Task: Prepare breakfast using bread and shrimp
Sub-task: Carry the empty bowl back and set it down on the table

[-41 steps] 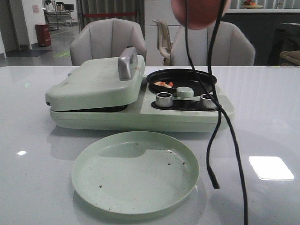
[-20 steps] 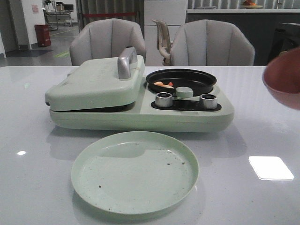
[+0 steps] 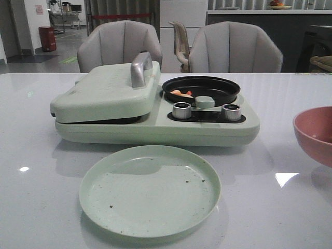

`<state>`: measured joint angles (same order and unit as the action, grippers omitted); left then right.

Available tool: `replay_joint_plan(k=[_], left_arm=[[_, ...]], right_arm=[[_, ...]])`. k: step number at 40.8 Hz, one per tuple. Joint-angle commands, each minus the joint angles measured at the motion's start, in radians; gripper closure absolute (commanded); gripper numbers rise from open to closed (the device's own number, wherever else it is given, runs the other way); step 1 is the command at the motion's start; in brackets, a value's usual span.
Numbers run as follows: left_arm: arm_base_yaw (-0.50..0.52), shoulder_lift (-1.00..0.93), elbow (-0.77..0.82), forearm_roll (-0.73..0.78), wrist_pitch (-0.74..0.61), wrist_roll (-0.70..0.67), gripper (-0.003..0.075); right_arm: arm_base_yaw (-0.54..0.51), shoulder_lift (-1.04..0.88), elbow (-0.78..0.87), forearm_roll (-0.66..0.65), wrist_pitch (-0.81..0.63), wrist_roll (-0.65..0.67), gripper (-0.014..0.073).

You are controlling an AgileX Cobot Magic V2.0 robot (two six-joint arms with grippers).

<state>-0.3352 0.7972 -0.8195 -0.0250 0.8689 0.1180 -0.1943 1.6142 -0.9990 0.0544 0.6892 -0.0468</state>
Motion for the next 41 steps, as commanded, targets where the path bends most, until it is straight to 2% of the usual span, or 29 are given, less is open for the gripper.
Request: replay_joint_plan(k=[1, 8, 11, 19, 27, 32, 41], left_arm=[[-0.007, -0.007, -0.027, -0.003, -0.066, -0.008, 0.062], [-0.007, -0.007, -0.027, -0.003, -0.066, -0.008, 0.062], [-0.007, -0.007, -0.027, -0.003, -0.066, -0.008, 0.062], [-0.007, -0.007, -0.027, -0.003, -0.062, -0.008, 0.062], [-0.007, -0.007, -0.027, -0.003, -0.058, -0.008, 0.062], [-0.007, -0.007, -0.027, -0.003, -0.058, -0.008, 0.062], [-0.007, -0.007, -0.027, -0.003, -0.056, -0.008, 0.062]], right_arm=[[-0.005, -0.014, -0.023, 0.008, -0.046, -0.016, 0.0496], [-0.005, -0.01, -0.025, 0.003, -0.044, -0.017, 0.0204], [-0.005, -0.015, -0.034, -0.005, -0.025, -0.017, 0.0158], [0.029, -0.12, -0.078, -0.002, 0.03, -0.017, 0.0163], [0.159, -0.336, -0.065, -0.004, 0.048, -0.017, 0.0163], [0.224, -0.483, -0.021, -0.006, 0.055, -0.017, 0.0163], [0.231, -0.73, 0.135, -0.007, 0.058, -0.017, 0.0163]])
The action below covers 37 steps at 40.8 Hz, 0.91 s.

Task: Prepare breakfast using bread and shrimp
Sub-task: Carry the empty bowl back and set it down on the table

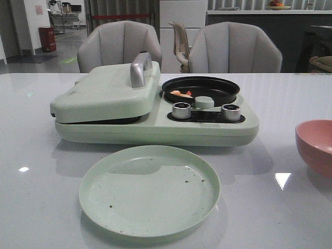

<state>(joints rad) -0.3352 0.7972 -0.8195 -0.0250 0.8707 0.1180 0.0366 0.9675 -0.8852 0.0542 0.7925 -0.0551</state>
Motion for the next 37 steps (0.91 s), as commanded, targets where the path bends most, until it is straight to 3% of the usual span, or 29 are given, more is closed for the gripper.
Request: replay_joint_plan(k=[1, 8, 19, 37], left_arm=[[-0.007, -0.007, -0.027, -0.003, -0.058, -0.008, 0.062], [-0.007, -0.007, -0.027, -0.005, -0.06, -0.008, 0.062], [-0.007, -0.007, -0.027, -0.01, -0.062, -0.008, 0.062], [-0.007, -0.007, -0.027, -0.01, -0.061, -0.008, 0.062]], right_arm=[[0.0, -0.111, 0.038, -0.007, -0.045, -0.008, 0.0163], [0.0, -0.232, 0.138, -0.007, -0.05, -0.008, 0.0194], [0.0, -0.284, 0.174, -0.006, -0.039, -0.008, 0.0557], [0.0, -0.284, 0.174, -0.005, -0.037, -0.008, 0.0559]])
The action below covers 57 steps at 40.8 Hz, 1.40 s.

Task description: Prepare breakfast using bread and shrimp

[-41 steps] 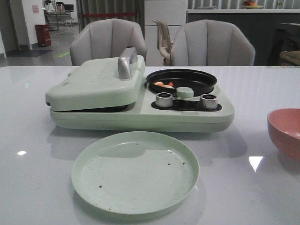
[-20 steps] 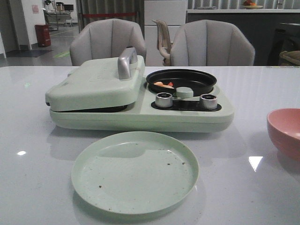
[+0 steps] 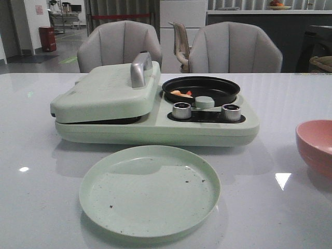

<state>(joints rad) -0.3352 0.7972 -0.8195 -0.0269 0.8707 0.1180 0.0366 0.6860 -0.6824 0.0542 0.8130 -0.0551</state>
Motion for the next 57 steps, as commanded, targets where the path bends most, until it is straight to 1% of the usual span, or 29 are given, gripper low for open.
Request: replay_joint_plan(k=[1, 10, 13, 15, 20, 26, 32, 37, 42, 50, 57], left_arm=[[-0.007, -0.007, -0.027, -0.008, -0.061, -0.008, 0.062], [-0.007, -0.017, -0.027, -0.008, -0.068, -0.008, 0.062], [0.021, -0.051, -0.018, 0.009, -0.086, -0.008, 0.062], [0.048, -0.095, 0.009, 0.007, -0.135, -0.008, 0.062], [0.118, -0.225, 0.134, 0.005, -0.332, -0.008, 0.062], [0.206, -0.407, 0.352, 0.001, -0.544, -0.008, 0.062], [0.265, -0.584, 0.568, -0.028, -0.691, -0.008, 0.062], [0.283, -0.686, 0.697, -0.039, -0.78, -0.008, 0.062], [0.291, -0.747, 0.768, -0.075, -0.854, -0.008, 0.062], [0.291, -0.825, 0.828, -0.116, -0.937, -0.008, 0.062], [0.291, -0.825, 0.828, -0.116, -0.942, -0.008, 0.062]], right_arm=[[0.0, -0.002, -0.029, -0.005, -0.058, -0.008, 0.0559], [0.0, -0.002, -0.029, -0.005, -0.058, -0.008, 0.0559], [0.0, -0.002, -0.029, -0.005, -0.058, -0.008, 0.0559], [0.0, -0.002, -0.029, -0.005, -0.058, -0.008, 0.0559], [0.0, -0.002, -0.029, -0.005, -0.058, -0.008, 0.0559], [0.0, -0.002, -0.029, -0.005, -0.058, -0.008, 0.0559], [0.0, -0.002, -0.029, -0.005, -0.058, -0.008, 0.0559], [0.0, -0.002, -0.029, -0.005, -0.058, -0.008, 0.0559], [0.0, -0.002, -0.029, -0.005, -0.058, -0.008, 0.0559], [0.0, -0.002, -0.029, -0.005, -0.058, -0.008, 0.0559], [0.0, -0.002, -0.029, -0.005, -0.057, -0.008, 0.0559]])
